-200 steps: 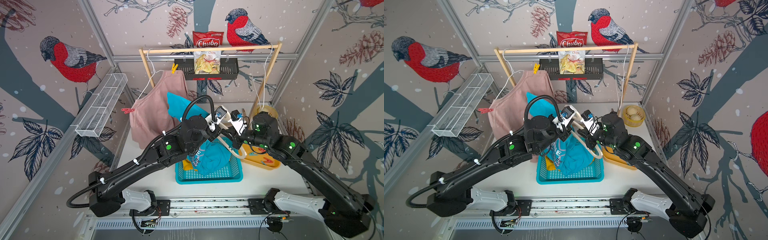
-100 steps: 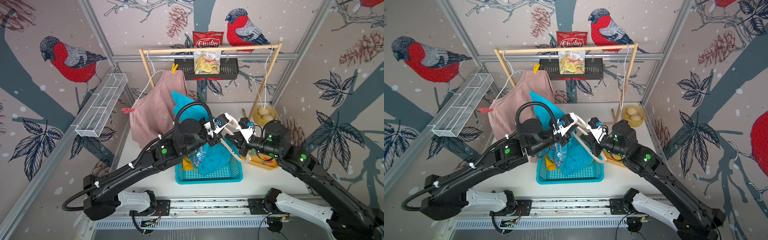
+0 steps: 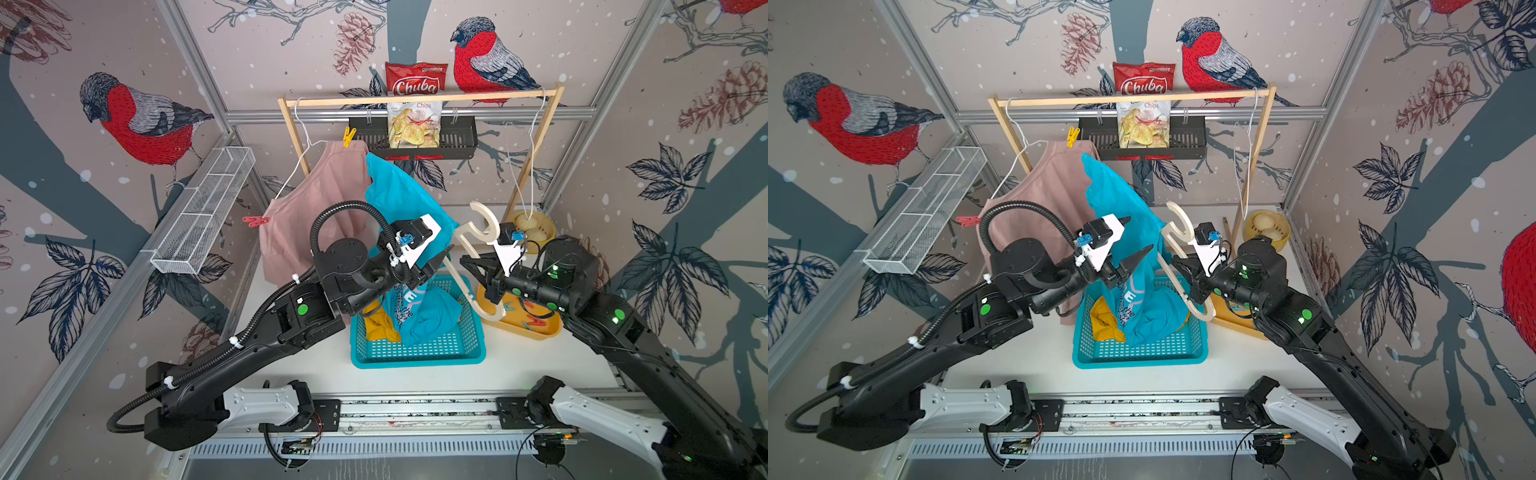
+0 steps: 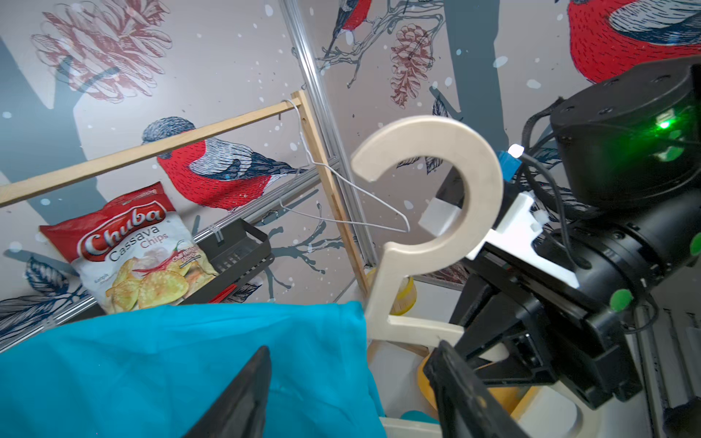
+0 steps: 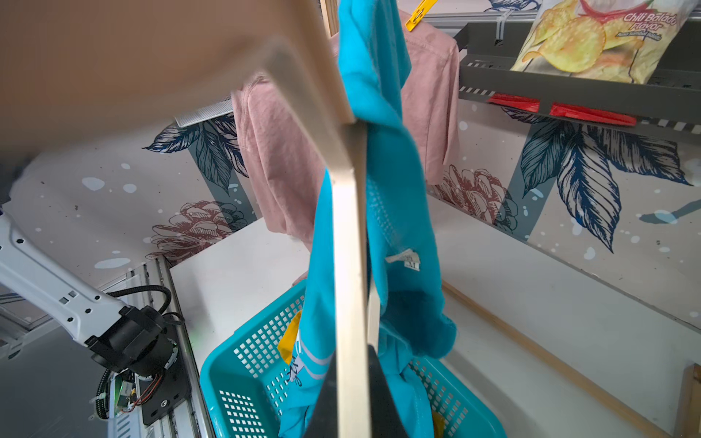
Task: Remove the clothespins securing t-shirts to the hanger
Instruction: Remove the T-shirt from the hanger.
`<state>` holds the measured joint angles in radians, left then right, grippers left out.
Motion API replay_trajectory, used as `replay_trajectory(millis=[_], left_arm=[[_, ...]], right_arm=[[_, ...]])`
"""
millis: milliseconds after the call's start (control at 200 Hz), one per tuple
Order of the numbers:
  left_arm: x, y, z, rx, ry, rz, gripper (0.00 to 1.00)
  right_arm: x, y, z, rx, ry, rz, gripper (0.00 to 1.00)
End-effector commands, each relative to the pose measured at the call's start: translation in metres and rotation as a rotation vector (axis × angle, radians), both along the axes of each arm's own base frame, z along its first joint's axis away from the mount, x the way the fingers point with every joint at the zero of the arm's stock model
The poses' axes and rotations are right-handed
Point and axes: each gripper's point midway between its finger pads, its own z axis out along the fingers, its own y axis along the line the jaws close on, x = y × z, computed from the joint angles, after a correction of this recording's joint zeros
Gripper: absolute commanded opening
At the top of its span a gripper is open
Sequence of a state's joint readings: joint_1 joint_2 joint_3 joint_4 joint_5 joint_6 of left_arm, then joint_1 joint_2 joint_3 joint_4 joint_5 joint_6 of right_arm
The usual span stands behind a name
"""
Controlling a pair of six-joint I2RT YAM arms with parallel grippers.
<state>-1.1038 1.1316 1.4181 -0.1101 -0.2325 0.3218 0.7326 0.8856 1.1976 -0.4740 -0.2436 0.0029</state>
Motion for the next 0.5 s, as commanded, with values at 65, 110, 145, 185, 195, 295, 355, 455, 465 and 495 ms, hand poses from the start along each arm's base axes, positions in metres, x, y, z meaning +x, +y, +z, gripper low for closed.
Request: replay_trajectory(millis=[65, 110, 145, 185, 195, 295, 355, 455, 465, 495], left_arm=[[0.038, 0.062, 0.017, -0.076, 0.032, 0.320, 0.64], [0.049, 0.080, 0.016, -0.092, 0.067, 0.368, 0.64], [0.054, 0.092, 0.015, -0.109, 0.086, 0.397, 0.64], [0.056, 0.104, 0.013, -0.123, 0.088, 0.422, 0.64], [0.057, 0.108, 0.014, -0.128, 0.087, 0.429, 0.64], [0.057, 0.132, 0.016, -0.162, 0.069, 0.465, 0.64], [0.058, 0.141, 0.014, -0.168, 0.071, 0.471, 0.64], [0.061, 0.142, 0.008, -0.156, 0.095, 0.434, 0.64], [0.062, 0.142, 0.007, -0.153, 0.099, 0.426, 0.65], [0.063, 0.139, 0.004, -0.149, 0.113, 0.403, 0.65]], right_arm=[[-0.004, -0.008, 0.016, 0.006, -0.033, -0.009, 0.00], [-0.006, -0.010, 0.015, -0.005, -0.029, -0.003, 0.00], [-0.008, -0.010, 0.015, -0.013, -0.025, 0.003, 0.00], [-0.010, -0.011, 0.015, -0.021, -0.022, 0.008, 0.00], [-0.010, -0.011, 0.014, -0.024, -0.021, 0.009, 0.00], [-0.013, -0.012, 0.011, -0.040, -0.008, 0.020, 0.00], [-0.015, -0.011, 0.009, -0.044, 0.000, 0.033, 0.00], [-0.019, -0.007, 0.008, -0.041, 0.011, 0.065, 0.00], [-0.020, -0.006, 0.008, -0.040, 0.012, 0.070, 0.00], [-0.021, -0.005, 0.008, -0.039, 0.013, 0.082, 0.00]])
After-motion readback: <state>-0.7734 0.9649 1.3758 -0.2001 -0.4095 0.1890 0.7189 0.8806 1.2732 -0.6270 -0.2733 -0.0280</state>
